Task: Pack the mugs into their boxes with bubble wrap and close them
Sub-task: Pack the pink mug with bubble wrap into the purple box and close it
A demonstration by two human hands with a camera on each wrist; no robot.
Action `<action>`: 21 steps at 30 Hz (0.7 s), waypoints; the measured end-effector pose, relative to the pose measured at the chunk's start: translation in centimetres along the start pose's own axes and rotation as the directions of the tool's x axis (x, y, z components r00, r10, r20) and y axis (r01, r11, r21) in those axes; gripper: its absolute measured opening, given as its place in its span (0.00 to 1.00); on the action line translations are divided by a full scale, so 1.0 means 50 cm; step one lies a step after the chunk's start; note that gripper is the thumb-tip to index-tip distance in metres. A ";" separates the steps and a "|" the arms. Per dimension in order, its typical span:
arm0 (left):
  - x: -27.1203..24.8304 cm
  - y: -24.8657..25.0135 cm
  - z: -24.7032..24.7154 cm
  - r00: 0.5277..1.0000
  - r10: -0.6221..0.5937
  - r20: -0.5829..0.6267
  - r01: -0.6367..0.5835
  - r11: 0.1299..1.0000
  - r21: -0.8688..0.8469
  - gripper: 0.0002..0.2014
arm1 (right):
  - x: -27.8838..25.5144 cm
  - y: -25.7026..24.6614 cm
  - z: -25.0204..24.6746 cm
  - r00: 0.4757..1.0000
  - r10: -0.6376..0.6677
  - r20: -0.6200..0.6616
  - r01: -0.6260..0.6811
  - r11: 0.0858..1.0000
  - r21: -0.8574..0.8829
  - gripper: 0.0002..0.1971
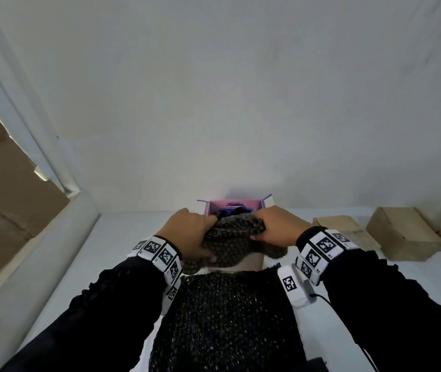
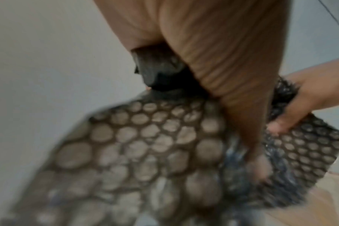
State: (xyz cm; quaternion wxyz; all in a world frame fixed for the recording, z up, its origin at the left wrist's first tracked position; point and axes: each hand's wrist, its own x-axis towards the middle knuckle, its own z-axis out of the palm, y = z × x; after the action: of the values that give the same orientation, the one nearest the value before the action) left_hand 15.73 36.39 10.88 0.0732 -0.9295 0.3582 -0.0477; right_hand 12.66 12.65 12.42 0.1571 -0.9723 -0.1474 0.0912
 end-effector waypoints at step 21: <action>0.074 0.007 0.135 0.871 -0.477 -0.112 0.324 0.733 -0.598 0.20 | 0.242 0.061 0.027 0.884 0.015 -0.468 0.145 0.942 0.304 0.18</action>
State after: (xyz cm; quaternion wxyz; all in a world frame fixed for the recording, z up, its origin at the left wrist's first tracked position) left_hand 19.18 34.36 4.33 -0.2626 -0.9499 0.1515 -0.0758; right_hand 24.52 14.07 8.54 0.3514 -0.9198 -0.1214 -0.1256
